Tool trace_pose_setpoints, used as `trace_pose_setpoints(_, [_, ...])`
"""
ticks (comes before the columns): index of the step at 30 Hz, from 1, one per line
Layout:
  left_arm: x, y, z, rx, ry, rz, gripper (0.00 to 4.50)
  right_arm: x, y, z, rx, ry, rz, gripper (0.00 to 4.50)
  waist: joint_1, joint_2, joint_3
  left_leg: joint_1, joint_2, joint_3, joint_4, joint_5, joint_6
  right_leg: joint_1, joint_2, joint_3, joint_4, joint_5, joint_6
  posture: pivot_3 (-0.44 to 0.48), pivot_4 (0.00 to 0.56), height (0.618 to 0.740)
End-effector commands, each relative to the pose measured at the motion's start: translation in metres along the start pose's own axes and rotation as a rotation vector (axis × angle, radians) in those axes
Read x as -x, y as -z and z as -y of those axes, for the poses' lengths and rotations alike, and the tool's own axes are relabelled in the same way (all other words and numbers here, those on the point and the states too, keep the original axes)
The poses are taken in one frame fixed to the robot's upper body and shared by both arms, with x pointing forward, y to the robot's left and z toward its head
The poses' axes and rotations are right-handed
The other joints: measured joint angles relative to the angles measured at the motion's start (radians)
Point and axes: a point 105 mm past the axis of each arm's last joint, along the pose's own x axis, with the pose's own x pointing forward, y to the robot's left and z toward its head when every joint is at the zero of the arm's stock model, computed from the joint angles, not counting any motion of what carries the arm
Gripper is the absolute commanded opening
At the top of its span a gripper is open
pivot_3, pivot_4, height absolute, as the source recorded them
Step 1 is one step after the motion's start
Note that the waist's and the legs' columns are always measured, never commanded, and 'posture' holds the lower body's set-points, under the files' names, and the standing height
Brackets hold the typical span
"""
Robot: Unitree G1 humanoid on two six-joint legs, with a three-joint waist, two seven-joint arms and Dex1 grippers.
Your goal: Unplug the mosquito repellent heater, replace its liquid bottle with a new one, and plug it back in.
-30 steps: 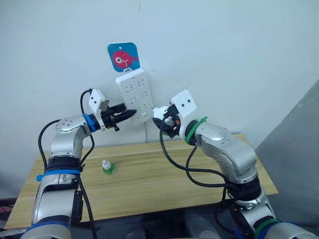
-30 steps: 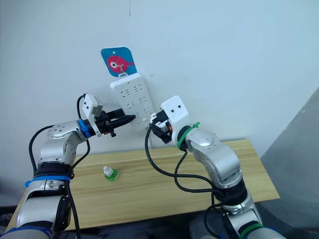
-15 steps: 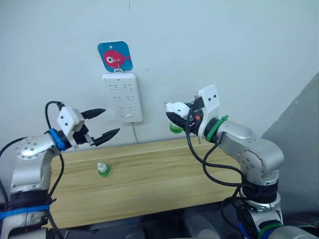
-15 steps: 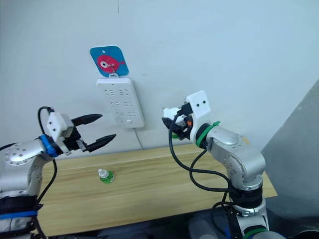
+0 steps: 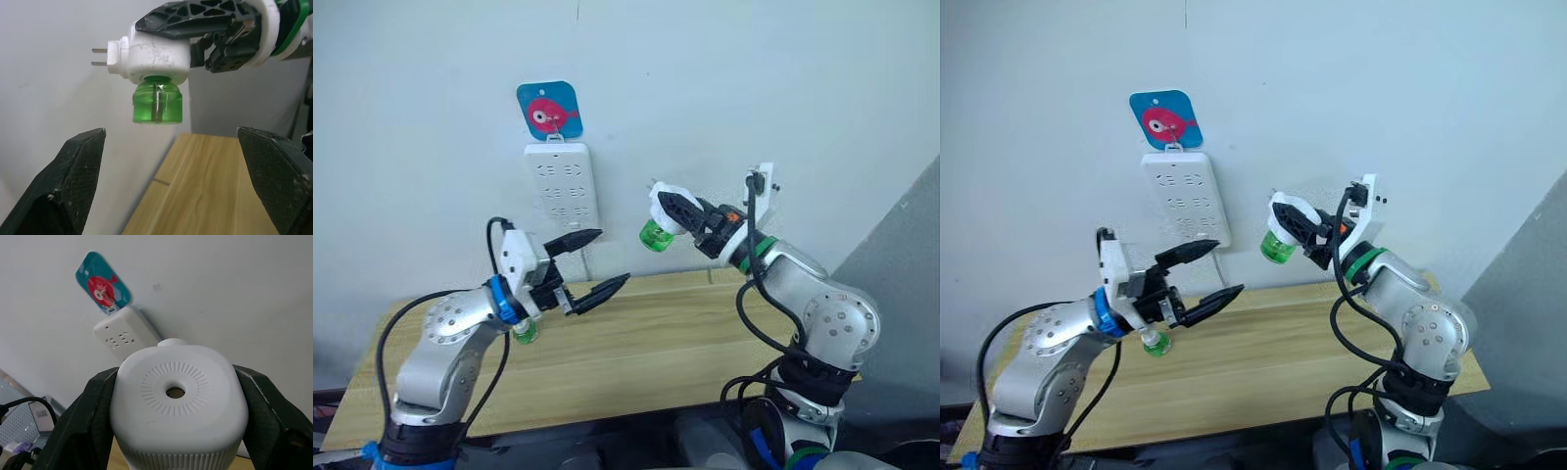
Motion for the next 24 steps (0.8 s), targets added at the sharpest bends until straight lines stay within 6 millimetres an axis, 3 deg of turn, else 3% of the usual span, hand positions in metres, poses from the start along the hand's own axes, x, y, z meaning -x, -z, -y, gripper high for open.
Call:
trace_pose_setpoints(1, [-0.004, -0.012, 0.003, -0.016, 0.013, 0.039, 4.5, -0.001, -0.008, -0.02, -0.031, -0.073, 0.051, 2.97, -0.007, 0.002, 0.0, 0.0, 0.0, 0.001, 0.0, 0.0, 0.0, 0.0, 0.0, 0.001, 0.0, 0.0, 0.0, -0.174, 0.06, 0.74])
trace_pose_setpoints(5, [-0.031, -0.012, -0.006, -0.01, 0.018, 0.103, 4.5, 0.0, -0.003, -0.027, -0.222, -0.096, 0.107, 2.97, -0.008, 0.004, 0.0, -0.001, 0.0, 0.0, 0.0, 0.0, 0.0, 0.0, 0.0, 0.0, 0.0, -0.001, 0.0, -0.222, 0.055, 0.74])
trace_pose_setpoints(11, [-0.05, -0.012, -0.004, -0.03, 0.038, 0.152, 4.5, 0.002, -0.001, -0.032, -0.365, -0.1, 0.116, 2.97, -0.042, 0.005, 0.0, -0.001, 0.0, 0.002, 0.0, 0.0, 0.0, 0.0, 0.0, 0.002, -0.001, 0.0, -0.001, -0.235, 0.052, 0.74])
trace_pose_setpoints(24, [-0.055, -0.015, -0.006, -0.021, 0.013, 0.179, 4.5, 0.004, 0.006, -0.042, -0.463, -0.1, 0.077, 2.97, -0.052, 0.006, -0.001, -0.001, 0.0, 0.002, 0.0, 0.0, 0.0, 0.0, 0.001, 0.003, 0.0, -0.003, 0.003, -0.229, 0.046, 0.74])
